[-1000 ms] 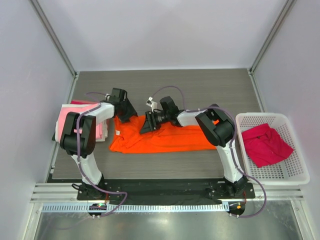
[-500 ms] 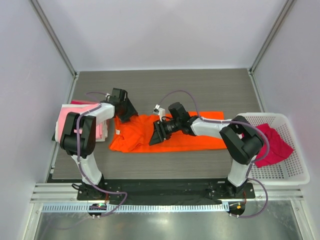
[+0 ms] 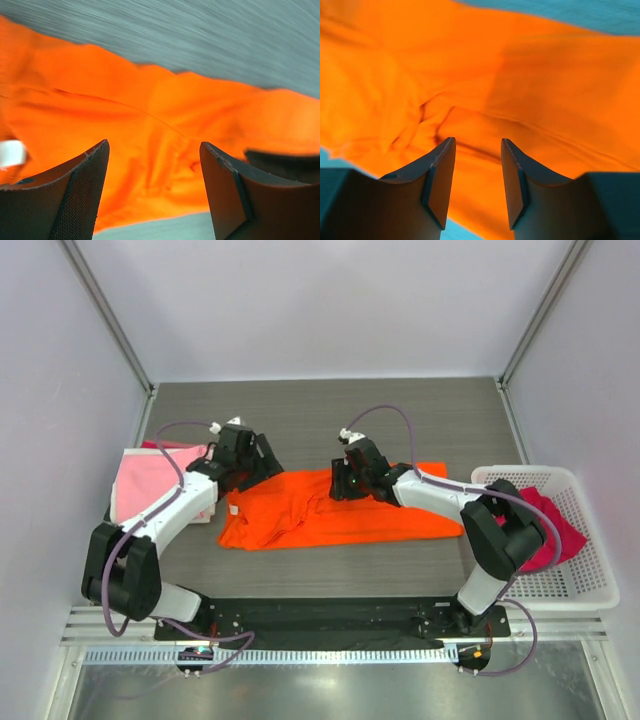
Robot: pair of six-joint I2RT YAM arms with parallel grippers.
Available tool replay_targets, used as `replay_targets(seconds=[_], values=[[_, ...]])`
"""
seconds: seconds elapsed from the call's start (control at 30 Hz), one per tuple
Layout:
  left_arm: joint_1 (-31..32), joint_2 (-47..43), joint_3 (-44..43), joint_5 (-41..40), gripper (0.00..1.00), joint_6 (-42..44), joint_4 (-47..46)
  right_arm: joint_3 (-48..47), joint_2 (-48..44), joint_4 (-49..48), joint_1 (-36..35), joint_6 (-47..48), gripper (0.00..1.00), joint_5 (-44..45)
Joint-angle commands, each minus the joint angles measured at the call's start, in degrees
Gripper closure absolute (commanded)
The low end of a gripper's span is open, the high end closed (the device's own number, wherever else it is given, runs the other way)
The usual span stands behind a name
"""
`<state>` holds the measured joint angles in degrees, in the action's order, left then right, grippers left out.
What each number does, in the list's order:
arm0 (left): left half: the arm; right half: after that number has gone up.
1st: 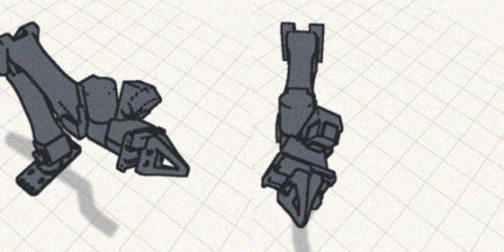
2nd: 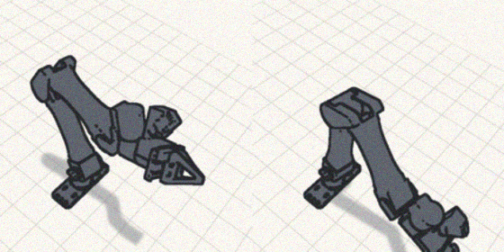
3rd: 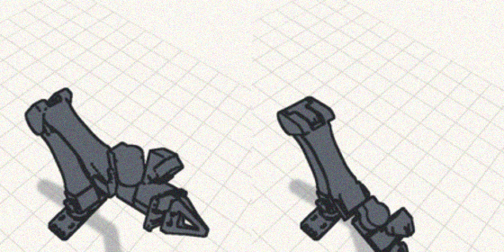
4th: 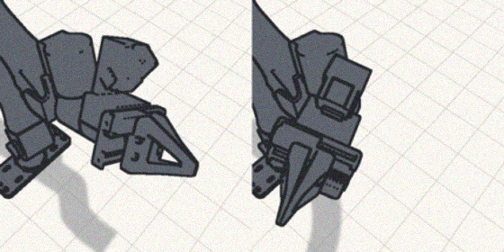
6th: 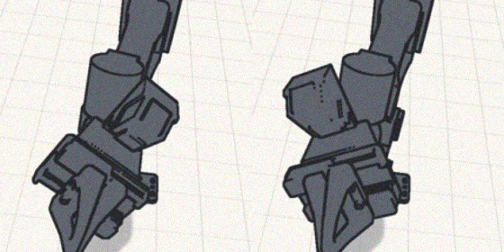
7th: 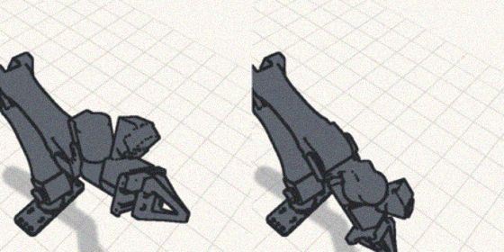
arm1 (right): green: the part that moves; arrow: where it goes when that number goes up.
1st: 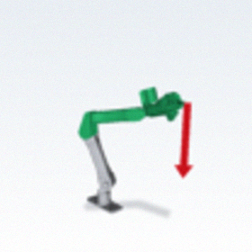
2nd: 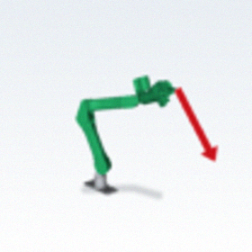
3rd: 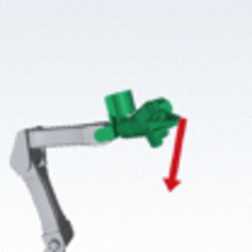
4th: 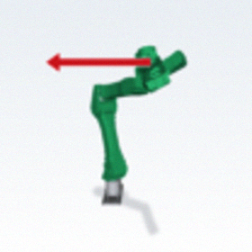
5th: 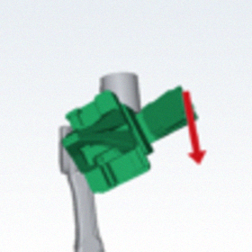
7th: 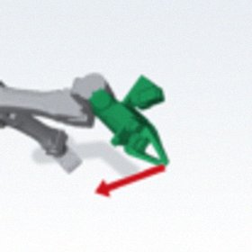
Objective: Fold and stack the t-shirts
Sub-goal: Fold the tshirt
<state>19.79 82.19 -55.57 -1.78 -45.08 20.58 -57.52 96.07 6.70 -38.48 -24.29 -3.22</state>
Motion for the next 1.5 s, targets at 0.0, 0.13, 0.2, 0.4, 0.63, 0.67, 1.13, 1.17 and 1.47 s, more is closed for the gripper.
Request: replay_targets(seconds=[0.0,0.13,0.2,0.4,0.63,0.67,1.13,1.17,1.47], values=[[4.46,-1.69,0.11,-2.7,0.26,-0.27,1.04,-4.44,0.77,2.18,0.68,1.7,0.54,11.04],[8.5,2.35,-1.46,-1.12,0.27,-1.59,0.52,-6.55,4.11,3.58,1.83,1.62,0.58,14.73],[8.77,6.2,-1.91,0.1,0.28,-1.85,-0.01,-6.91,4.82,4.02,1.83,1.27,0.6,16.57],[8.77,13.95,-4.98,-0.06,0.3,-1.68,-0.01,-7.44,7.46,6.39,1.83,1.0,0.63,21.59],[8.77,18.7,-8.68,-2.87,0.29,-0.89,3.41,-2.8,3.7,9.21,1.83,1.44,0.7,16.68],[8.69,18.71,-8.76,-3.22,0.29,-0.8,3.5,-1.47,2.29,9.04,1.83,1.7,0.7,16.06],[9.3,0.96,-2.45,-13.24,0.16,1.49,10.69,3.46,-13.98,20.0,3.41,-0.56,0.41,30.79],[9.21,0.08,-1.91,-14.29,0.11,0.88,11.58,3.99,-15.03,20.8,3.58,-1.54,0.28,31.95],[2.8,-0.55,2.75,-12.46,0.0,-5.63,11.33,7.34,-18.03,24.41,11.76,-16.91,0.0,28.79]])
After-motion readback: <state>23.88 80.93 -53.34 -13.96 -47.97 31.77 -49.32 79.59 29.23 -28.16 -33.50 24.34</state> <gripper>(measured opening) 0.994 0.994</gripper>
